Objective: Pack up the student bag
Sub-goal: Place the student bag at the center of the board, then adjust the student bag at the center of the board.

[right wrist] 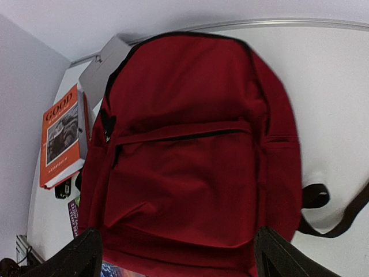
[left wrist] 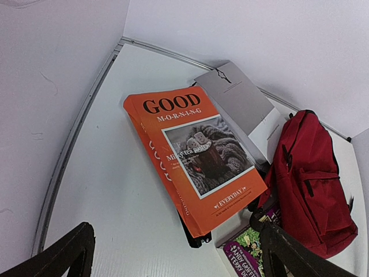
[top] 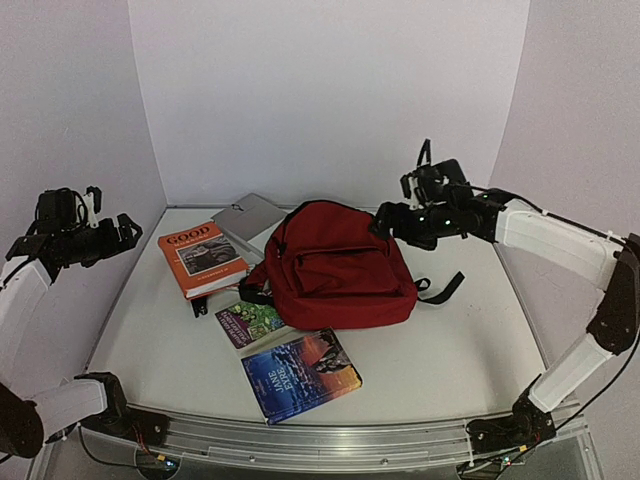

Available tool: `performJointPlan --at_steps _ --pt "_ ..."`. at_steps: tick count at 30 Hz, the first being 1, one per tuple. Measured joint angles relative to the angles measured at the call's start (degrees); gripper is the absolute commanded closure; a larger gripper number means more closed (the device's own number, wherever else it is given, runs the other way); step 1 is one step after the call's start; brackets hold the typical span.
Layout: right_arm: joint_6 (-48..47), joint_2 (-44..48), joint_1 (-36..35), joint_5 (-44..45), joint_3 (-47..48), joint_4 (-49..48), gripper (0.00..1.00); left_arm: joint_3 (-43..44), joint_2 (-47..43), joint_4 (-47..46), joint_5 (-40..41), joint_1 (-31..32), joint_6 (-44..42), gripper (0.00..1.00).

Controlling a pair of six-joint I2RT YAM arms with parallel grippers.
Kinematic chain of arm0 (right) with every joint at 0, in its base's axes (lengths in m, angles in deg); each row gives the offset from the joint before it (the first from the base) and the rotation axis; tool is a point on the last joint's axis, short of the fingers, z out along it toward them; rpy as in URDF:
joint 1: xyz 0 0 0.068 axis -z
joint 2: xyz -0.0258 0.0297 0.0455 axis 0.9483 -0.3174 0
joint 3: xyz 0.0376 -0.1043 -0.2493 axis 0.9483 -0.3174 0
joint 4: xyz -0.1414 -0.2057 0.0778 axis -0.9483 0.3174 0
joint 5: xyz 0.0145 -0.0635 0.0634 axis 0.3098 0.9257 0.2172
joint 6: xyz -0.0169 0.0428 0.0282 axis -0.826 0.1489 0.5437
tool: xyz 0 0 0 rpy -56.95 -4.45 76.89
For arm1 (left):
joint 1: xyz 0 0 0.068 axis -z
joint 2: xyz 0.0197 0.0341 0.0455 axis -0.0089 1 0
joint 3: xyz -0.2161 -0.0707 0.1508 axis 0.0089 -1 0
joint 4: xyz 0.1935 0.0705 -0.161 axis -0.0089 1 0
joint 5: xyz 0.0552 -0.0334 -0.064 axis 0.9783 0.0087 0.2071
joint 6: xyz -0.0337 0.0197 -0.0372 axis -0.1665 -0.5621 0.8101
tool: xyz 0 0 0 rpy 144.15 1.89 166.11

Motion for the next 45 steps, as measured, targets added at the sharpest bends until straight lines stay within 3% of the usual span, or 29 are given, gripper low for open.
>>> performJointPlan --at_steps 7,12,15,20,24,26,28,34,42,45 --pt "-0.9 -11.45 -16.64 9.09 4.29 -4.0 0.14 0.0 1.22 0.02 -0.02 0.0 -0.02 0.0" --pt "-5.05 -20.95 -23.71 12.54 11.21 -5.59 0.14 0.0 1.89 0.02 -0.17 0.0 -0.02 0.0" --pt "-8.11 -25.76 -26.43 13.9 14.54 -6.23 0.2 0.0 2.73 0.04 -0.26 0.0 -0.02 0.0" --pt "-11.13 -31.9 -29.22 17.71 17.16 -6.51 0.42 0.0 3.61 0.03 -0.61 0.0 -0.04 0.0" --pt "-12.48 -33.11 -29.44 24.0 16.88 -5.88 0.84 0.0 4.36 0.04 -0.63 0.0 -0.09 0.0" --pt "-12.89 -32.93 -29.23 25.56 16.58 -6.02 0.97 0.0 4.92 0.04 -0.66 0.0 -0.2 0.0" --pt "-13.72 -32.29 -29.18 26.32 15.39 -6.26 1.0 0.0 5.37 0.04 -0.74 0.0 -0.31 0.0" --pt "-16.84 -23.12 -28.98 24.0 5.85 -5.84 1.0 -0.03 5.39 0.01 -3.51 0.0 -0.44 0.0" --pt "-16.23 -2.1 -29.11 10.37 -4.42 3.83 1.0 -0.92 4.89 0.11 -9.19 0.89 2.41 0.01" --pt "-12.61 1.69 -31.53 6.45 -10.55 4.83 1.0 -2.82 3.72 -0.01 -10.17 4.41 6.25 0.02"
